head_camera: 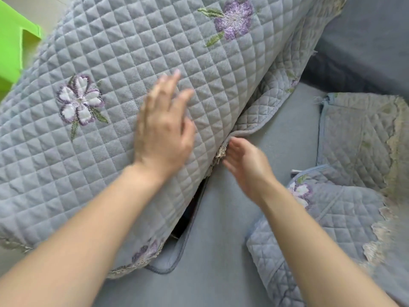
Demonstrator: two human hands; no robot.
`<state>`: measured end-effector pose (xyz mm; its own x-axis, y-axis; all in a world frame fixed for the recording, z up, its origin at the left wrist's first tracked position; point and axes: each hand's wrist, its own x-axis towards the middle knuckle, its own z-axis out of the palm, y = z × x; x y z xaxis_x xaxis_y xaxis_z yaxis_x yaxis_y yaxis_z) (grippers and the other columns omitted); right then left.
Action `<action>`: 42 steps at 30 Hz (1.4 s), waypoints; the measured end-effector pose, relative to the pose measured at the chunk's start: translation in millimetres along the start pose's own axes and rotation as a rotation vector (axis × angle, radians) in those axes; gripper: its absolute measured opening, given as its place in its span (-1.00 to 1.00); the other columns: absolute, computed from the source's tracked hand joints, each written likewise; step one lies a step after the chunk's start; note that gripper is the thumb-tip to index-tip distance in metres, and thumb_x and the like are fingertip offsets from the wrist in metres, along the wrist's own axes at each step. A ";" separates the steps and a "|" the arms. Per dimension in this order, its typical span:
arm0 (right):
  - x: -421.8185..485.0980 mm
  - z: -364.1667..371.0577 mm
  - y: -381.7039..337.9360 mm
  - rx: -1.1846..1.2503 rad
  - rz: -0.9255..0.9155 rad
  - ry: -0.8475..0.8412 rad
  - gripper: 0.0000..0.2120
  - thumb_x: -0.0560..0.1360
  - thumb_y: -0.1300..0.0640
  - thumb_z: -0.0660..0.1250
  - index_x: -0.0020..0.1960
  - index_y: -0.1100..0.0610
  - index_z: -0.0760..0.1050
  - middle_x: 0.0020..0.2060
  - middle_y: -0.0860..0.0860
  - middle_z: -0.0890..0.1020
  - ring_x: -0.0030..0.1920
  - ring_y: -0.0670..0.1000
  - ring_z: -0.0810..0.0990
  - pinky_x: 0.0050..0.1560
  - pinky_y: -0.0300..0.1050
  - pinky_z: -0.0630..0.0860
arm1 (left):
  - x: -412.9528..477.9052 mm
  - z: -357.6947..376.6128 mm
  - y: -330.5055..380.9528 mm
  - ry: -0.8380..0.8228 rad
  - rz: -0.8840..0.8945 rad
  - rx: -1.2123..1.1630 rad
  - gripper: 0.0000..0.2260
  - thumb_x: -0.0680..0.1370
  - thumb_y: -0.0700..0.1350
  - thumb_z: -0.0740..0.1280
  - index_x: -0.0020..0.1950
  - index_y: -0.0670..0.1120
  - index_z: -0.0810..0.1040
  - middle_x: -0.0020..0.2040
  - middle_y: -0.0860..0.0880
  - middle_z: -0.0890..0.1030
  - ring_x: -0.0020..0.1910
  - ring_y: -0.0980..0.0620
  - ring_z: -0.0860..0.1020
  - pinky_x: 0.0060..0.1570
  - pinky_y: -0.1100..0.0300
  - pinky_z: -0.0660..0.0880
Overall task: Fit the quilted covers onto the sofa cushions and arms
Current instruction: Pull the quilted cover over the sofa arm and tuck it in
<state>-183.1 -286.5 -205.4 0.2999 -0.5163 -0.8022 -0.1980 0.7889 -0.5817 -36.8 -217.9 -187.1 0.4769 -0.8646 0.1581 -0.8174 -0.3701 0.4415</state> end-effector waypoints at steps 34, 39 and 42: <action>42.3 12.3 6.3 0.240 0.021 0.194 -0.57 0.62 -0.05 0.08 0.25 0.25 0.48 0.27 0.09 0.54 0.25 0.06 0.53 0.32 -0.01 0.42 | 15.8 18.5 -15.9 0.061 -0.021 0.288 -0.51 0.45 -0.07 0.18 0.37 -0.15 0.40 0.45 -0.21 0.33 0.45 -0.19 0.26 0.42 -0.09 0.20; 50.6 27.0 17.8 0.396 -0.027 0.058 -0.49 0.63 -0.16 -0.01 0.41 0.13 0.36 0.34 0.00 0.48 0.30 -0.07 0.46 0.38 -0.12 0.33 | 14.4 21.4 -18.1 0.076 -0.002 0.311 -0.52 0.45 -0.08 0.20 0.37 -0.16 0.40 0.45 -0.22 0.34 0.45 -0.19 0.26 0.41 -0.09 0.20; 60.4 34.3 24.5 0.349 0.022 0.137 -0.46 0.59 -0.22 0.05 0.38 0.11 0.40 0.31 0.01 0.52 0.28 -0.04 0.48 0.39 -0.02 0.35 | 14.2 22.5 -17.8 0.070 0.002 0.325 -0.51 0.45 -0.09 0.20 0.37 -0.16 0.40 0.45 -0.22 0.34 0.45 -0.20 0.26 0.42 -0.09 0.19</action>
<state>-137.8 -286.9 -263.5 0.1666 -0.5192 -0.8383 0.1343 0.8542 -0.5023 -22.8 -231.2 -212.6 0.4874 -0.8438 0.2243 -0.8731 -0.4676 0.1380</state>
